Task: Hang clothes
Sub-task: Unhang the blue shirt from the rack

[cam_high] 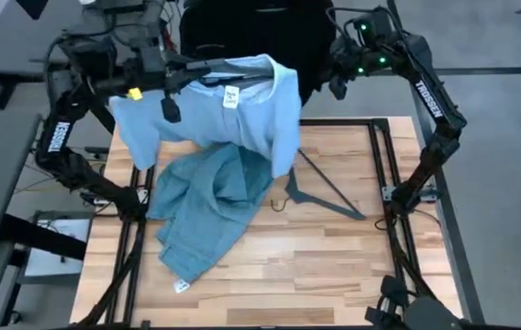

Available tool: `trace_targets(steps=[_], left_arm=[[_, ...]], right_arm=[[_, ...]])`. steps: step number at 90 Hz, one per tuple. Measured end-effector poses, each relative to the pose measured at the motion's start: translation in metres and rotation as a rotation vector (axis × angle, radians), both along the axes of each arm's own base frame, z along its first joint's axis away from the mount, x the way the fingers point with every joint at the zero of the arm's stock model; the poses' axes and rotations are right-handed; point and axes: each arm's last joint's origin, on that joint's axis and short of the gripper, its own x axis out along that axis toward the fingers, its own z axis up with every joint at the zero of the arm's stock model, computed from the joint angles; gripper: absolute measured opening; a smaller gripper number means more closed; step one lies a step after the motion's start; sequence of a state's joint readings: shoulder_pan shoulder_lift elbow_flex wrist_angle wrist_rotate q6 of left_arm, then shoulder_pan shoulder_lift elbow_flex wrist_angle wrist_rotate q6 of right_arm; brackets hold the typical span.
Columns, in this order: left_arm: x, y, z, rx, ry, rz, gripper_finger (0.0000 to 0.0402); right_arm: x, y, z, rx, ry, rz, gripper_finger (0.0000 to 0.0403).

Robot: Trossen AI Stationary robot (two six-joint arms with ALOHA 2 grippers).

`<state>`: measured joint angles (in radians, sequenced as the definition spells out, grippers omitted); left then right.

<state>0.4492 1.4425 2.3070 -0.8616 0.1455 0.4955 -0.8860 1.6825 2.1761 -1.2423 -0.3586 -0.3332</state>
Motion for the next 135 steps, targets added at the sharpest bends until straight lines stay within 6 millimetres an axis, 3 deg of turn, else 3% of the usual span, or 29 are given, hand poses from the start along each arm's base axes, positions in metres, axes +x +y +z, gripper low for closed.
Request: trace_targets(steps=[47, 68, 80, 90, 109, 119, 135], left_arm=[[0.014, 0.007, -0.01, -0.04, 0.062, 0.002, 0.0024], [0.025, 0.012, -0.021, -0.12, 0.131, 0.007, 0.0024], [0.038, 0.018, -0.029, -0.151, 0.172, 0.008, 0.0024], [0.053, 0.026, -0.038, -0.169, 0.206, 0.011, 0.0024], [0.067, 0.032, -0.045, -0.197, 0.222, -0.026, 0.0024], [0.068, 0.029, -0.044, -0.195, 0.209, -0.042, 0.0024], [0.071, 0.025, -0.04, -0.189, 0.166, -0.061, 0.0024]], right_arm=[[0.003, 0.001, 0.003, -0.011, -0.032, 0.005, 0.0], [0.008, 0.02, 0.045, -0.053, -0.264, 0.021, 0.0006], [0.021, 0.042, 0.062, -0.045, -0.381, 0.118, 0.0051], [0.04, 0.06, 0.06, -0.01, -0.393, 0.23, 0.0114], [0.071, 0.076, 0.06, -0.14, -0.424, 0.347, 0.0228], [0.089, 0.077, 0.055, -0.15, -0.432, 0.362, 0.0245], [0.119, 0.075, 0.04, -0.14, -0.432, 0.398, 0.0232]])
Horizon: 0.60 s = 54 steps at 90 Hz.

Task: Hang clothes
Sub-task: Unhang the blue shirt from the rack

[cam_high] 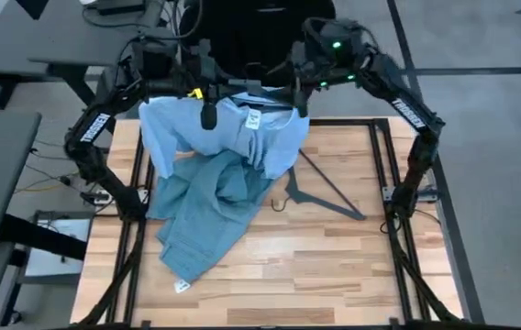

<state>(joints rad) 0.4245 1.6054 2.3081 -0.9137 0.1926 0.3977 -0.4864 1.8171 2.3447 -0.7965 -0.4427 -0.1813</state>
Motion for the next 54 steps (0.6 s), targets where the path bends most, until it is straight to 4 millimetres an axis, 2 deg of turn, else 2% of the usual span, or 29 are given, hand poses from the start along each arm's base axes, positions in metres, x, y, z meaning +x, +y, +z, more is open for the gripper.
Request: trace_targets(steps=[13, 19, 25, 33, 36, 47, 54], left_arm=[[0.0, 0.0, -0.001, -0.007, 0.011, 0.001, 0.0024], [0.0, 0.0, -0.001, -0.008, 0.008, 0.002, 0.0024], [0.0, 0.0, -0.001, -0.016, 0.005, 0.006, 0.0024], [0.0, 0.0, -0.001, -0.022, 0.003, 0.01, 0.0032], [0.0, 0.0, -0.001, -0.028, 0.004, 0.01, 0.004], [-0.001, 0.0, -0.001, -0.028, 0.006, 0.017, 0.0074], [-0.001, 0.001, -0.002, -0.023, 0.015, 0.06, 0.0088]], right_arm=[[0.011, 0.003, 0.0, -0.016, -0.041, 0.022, 0.0208], [0.012, 0.005, -0.002, -0.012, -0.03, 0.028, 0.0185], [0.013, 0.005, -0.002, -0.021, -0.03, 0.037, 0.0139], [0.013, 0.006, -0.001, -0.04, -0.043, 0.061, 0.0049], [0.013, 0.006, -0.001, -0.056, -0.043, 0.075, 0.0031], [0.008, 0.004, -0.001, -0.054, -0.026, 0.066, 0.0029], [-0.004, 0.001, 0.001, -0.046, 0.005, 0.044, 0.0029]])
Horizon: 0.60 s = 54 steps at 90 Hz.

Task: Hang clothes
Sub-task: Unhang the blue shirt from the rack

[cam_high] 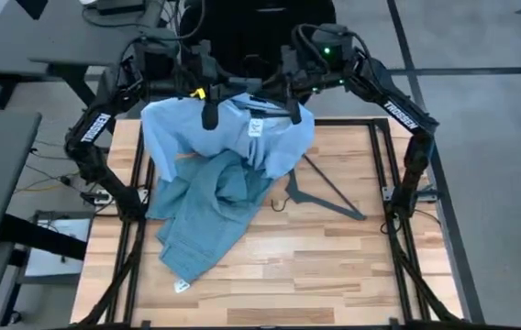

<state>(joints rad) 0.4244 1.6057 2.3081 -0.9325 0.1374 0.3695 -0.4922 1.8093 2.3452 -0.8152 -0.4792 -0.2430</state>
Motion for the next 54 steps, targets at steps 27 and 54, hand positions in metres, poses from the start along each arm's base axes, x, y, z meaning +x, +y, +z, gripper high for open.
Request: trace_targets(steps=[27, 54], left_arm=[[-0.015, 0.004, -0.007, 0.099, 0.168, 0.271, 0.01], [0.002, 0.008, -0.01, -0.048, 0.065, 0.296, 0.0101]], right_arm=[[-0.069, -0.013, 0.017, -0.002, 0.087, -0.146, 0.0029], [-0.099, -0.017, 0.025, -0.037, 0.094, -0.203, 0.0029]])
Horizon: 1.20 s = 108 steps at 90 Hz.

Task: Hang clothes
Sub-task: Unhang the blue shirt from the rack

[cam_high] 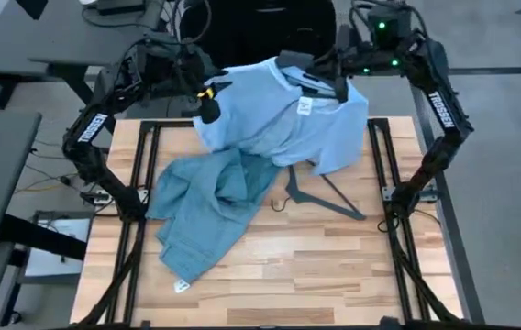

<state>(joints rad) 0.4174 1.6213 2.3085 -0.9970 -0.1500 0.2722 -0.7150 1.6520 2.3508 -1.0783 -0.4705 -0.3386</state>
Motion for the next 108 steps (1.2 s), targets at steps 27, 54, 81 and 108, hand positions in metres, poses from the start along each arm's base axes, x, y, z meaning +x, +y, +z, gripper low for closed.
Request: trace_targets(steps=[27, 54, 81, 108], left_arm=[[0.064, 0.01, -0.019, -0.288, -0.264, 0.055, 0.0102], [0.092, 0.001, -0.029, 0.038, -0.095, -0.099, 0.0102], [0.12, 0.0, -0.028, 0.275, -0.155, -0.073, 0.0102], [0.121, 0.04, -0.064, 0.292, 0.165, 0.265, 0.0094]], right_arm=[[0.004, -0.002, 0.001, -0.085, 0.021, -0.076, 0.0029], [0.002, -0.003, 0.0, -0.136, 0.041, -0.079, 0.0029], [0.002, -0.004, -0.001, -0.138, 0.051, -0.077, 0.0029], [0.003, -0.003, -0.001, -0.134, 0.06, -0.076, 0.0029]])
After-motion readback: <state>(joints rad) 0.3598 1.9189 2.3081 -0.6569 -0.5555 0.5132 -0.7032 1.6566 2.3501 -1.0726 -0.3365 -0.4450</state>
